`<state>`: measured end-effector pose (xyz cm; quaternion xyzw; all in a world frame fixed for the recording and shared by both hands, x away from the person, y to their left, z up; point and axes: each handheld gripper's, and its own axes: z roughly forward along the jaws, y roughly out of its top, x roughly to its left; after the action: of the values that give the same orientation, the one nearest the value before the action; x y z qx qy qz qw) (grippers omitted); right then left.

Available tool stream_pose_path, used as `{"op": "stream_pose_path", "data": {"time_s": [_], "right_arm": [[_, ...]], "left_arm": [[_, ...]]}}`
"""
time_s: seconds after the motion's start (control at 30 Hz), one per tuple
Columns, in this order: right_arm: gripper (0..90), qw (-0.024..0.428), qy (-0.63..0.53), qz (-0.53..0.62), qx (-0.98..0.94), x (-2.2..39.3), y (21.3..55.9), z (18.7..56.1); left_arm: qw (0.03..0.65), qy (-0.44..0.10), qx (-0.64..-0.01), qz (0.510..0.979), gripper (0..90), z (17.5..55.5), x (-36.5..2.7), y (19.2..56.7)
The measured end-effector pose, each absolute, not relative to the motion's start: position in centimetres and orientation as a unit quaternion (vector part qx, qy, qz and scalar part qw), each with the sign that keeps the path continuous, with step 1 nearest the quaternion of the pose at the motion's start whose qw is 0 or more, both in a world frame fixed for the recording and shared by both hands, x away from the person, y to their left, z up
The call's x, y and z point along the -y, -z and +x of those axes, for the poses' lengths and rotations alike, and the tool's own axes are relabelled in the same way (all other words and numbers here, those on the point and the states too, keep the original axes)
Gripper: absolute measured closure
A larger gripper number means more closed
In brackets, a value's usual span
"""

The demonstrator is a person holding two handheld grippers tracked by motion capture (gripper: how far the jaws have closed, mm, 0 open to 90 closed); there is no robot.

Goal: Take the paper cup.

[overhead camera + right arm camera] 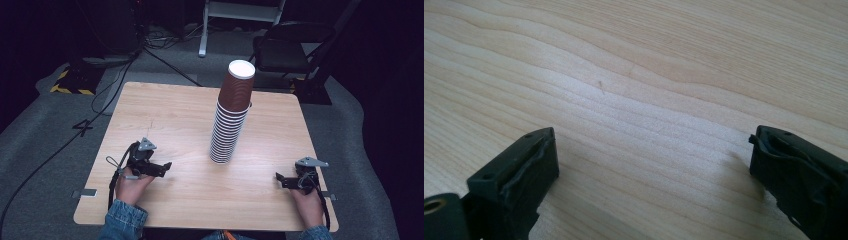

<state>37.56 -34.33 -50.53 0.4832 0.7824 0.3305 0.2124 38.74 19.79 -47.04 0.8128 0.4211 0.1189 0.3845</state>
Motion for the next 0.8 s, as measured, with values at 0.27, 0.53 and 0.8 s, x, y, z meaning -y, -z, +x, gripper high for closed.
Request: {"op": "stream_pose_path", "data": {"time_s": [0.27, 0.53, 0.8], "right_arm": [[5.8, 0.212, -0.331, 0.483, -0.782, 34.3, 50.5, 37.5], [5.8, 0.212, -0.331, 0.482, -0.783, 34.3, 50.5, 37.6], [5.8, 0.212, -0.331, 0.481, -0.784, 34.3, 50.5, 37.5]], "left_arm": [[0.443, -0.119, -0.375, 0.806, 0.0, 38.6, -18.7, 42.7], [0.478, -0.114, -0.315, 0.812, 0.0, 38.8, -16.3, 38.7], [0.509, -0.106, -0.273, 0.81, 0.0, 39.3, -13.6, 35.4]]}}
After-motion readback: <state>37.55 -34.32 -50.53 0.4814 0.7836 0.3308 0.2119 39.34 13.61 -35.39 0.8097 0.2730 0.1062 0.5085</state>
